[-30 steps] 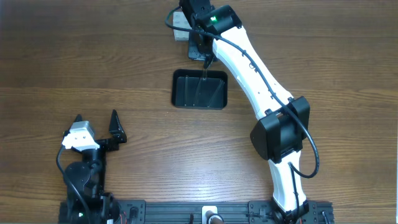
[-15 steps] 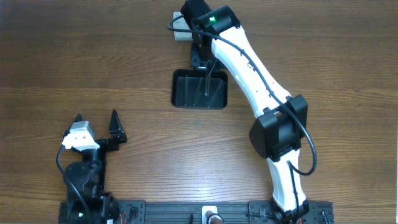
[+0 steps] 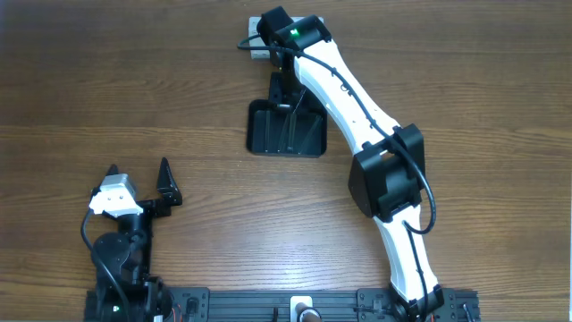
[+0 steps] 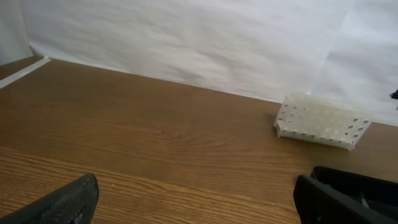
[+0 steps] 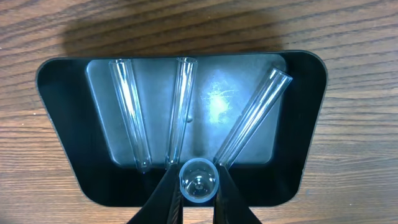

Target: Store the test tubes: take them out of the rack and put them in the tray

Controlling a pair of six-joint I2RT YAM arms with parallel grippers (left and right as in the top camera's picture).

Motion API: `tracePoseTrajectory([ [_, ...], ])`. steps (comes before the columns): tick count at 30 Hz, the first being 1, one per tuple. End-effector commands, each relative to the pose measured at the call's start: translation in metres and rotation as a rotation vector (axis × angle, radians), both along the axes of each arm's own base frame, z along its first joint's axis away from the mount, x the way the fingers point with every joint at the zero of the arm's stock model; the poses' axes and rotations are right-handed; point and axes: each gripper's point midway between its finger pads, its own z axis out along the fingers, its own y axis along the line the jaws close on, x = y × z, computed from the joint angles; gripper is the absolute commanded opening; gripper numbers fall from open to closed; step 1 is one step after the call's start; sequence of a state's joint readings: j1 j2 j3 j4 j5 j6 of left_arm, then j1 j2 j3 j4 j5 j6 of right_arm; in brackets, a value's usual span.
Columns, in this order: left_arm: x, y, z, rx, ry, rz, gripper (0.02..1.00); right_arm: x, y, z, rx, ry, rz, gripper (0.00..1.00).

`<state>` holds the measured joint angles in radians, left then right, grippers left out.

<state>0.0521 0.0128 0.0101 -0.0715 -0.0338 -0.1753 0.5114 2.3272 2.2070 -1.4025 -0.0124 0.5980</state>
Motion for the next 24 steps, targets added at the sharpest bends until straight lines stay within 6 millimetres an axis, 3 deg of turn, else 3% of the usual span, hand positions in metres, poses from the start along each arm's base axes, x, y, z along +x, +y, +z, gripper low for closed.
tracePoseTrajectory([
  [1,0.0,0.002,0.0,0.015,-0.003,0.012,0.998,0.003,0.001,-0.008,0.004,0.014,-0.026,0.051],
  [20,0.0,0.002,0.0,0.015,-0.003,0.012,0.996,0.008,-0.004,-0.047,-0.042,0.057,-0.042,0.042],
  [24,0.0,0.002,0.0,0.015,-0.003,0.012,0.998,0.011,-0.003,-0.053,-0.042,0.057,-0.044,0.108],
])
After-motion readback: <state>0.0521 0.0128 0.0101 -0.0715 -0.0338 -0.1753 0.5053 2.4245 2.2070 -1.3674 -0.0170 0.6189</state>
